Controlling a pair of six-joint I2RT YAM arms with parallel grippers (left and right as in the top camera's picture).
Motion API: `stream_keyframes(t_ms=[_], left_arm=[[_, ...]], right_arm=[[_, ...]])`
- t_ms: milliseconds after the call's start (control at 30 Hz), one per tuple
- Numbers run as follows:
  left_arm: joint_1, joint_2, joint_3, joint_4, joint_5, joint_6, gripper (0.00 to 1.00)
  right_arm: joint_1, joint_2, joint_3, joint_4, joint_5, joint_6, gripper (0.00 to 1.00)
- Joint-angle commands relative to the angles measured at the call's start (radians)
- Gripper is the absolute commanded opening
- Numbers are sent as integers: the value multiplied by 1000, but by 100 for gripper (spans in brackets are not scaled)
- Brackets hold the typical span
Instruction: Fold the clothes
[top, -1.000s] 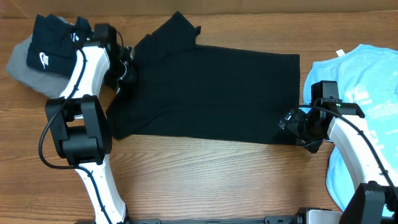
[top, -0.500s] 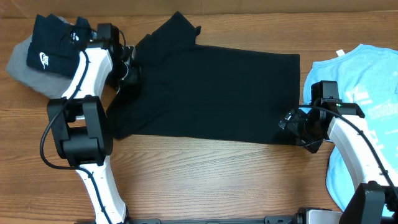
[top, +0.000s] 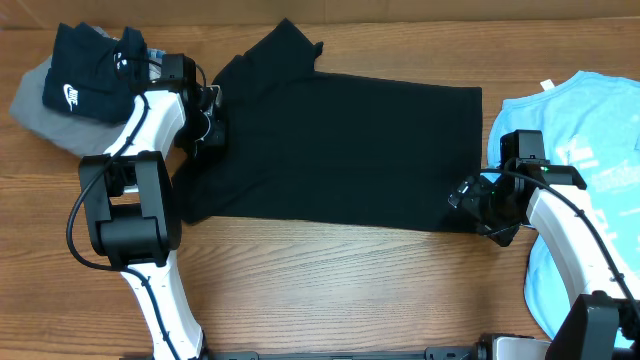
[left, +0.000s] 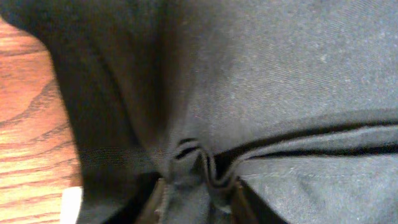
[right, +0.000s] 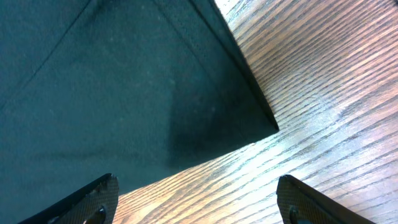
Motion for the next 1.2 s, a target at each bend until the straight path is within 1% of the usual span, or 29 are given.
stream_keyframes(t_ms=[0,33,67,133,167,300,367,467,700,767,867,933,967,1067,1167], left_arm=[[0,-6,-16,0,35,0,26],[-1,-6,-16,0,55,1,26],[-1,-6,-16,-2,59,1,31],[-1,-7,-11,-16,59,0,51],[1,-7,-5,-28,58,0,54],[8,-8,51,-105,34,1,51],[8,-8,93,-151,11,1,47],[7,-8,146,-212,-7,0,45],[10,-8,164,-268,-17,-2,46],[12,-7,162,-289,-48,-26,50],[14,-7,143,-290,-51,-26,55],[14,-7,119,-270,-51,-26,55],[14,-7,105,-256,-51,-26,55],[14,-6,62,-209,-51,-25,49],[14,-6,26,-171,-43,-25,45]], right_arm=[[-6,4,-6,1,-6,3,85],[-6,4,-6,0,-6,3,85],[-6,4,-6,0,-6,3,85],[-6,4,-6,0,-6,3,85],[-6,4,-6,0,-6,3,85],[-6,4,-6,2,-6,3,85],[-6,4,-6,2,-6,3,85],[-6,4,-6,2,-6,3,85],[-6,4,-6,2,-6,3,85],[-6,4,-6,1,-6,3,85],[-6,4,-6,2,-6,3,85],[-6,4,-6,2,-6,3,85],[-6,4,-6,2,-6,3,85],[-6,4,-6,1,-6,3,85],[-6,4,-6,1,-6,3,85]])
